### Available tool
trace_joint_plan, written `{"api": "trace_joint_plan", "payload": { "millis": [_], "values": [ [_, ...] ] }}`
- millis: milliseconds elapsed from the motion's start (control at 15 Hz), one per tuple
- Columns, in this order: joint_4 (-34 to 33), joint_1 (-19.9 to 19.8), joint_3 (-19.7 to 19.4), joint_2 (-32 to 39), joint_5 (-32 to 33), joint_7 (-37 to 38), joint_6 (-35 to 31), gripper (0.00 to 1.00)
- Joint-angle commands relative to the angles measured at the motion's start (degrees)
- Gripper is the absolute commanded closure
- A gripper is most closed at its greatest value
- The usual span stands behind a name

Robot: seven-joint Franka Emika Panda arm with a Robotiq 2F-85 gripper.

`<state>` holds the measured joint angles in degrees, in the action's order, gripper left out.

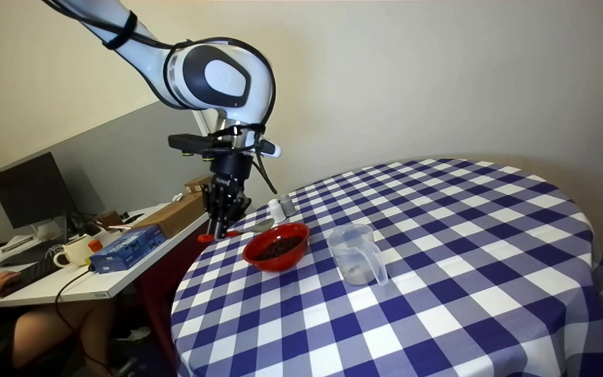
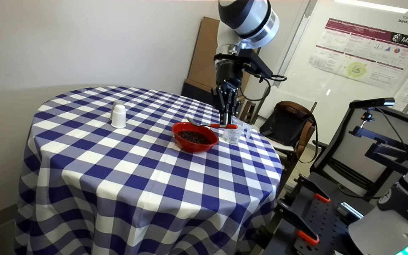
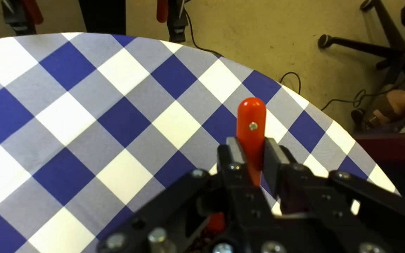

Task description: Use the spoon on the table to scoop some of the contents in the red bowl into the clear jug then put the spoon in the red bowl

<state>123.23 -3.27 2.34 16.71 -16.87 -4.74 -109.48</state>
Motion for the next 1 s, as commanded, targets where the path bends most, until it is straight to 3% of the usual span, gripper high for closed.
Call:
{"api": "trace_joint_plan", "payload": {
  "millis": [0, 533, 933],
  "values": [
    [-6.65, 0.22, -1.24, 5.06, 1.60, 1.24, 5.87, 0.89],
    [-17.66, -0.59, -2.27, 15.40, 0.73, 2.11, 15.03, 0.89],
    [-20.66, -0.84, -1.44, 17.27, -0.26, 0.56, 21.05, 0.89]
  ]
}}
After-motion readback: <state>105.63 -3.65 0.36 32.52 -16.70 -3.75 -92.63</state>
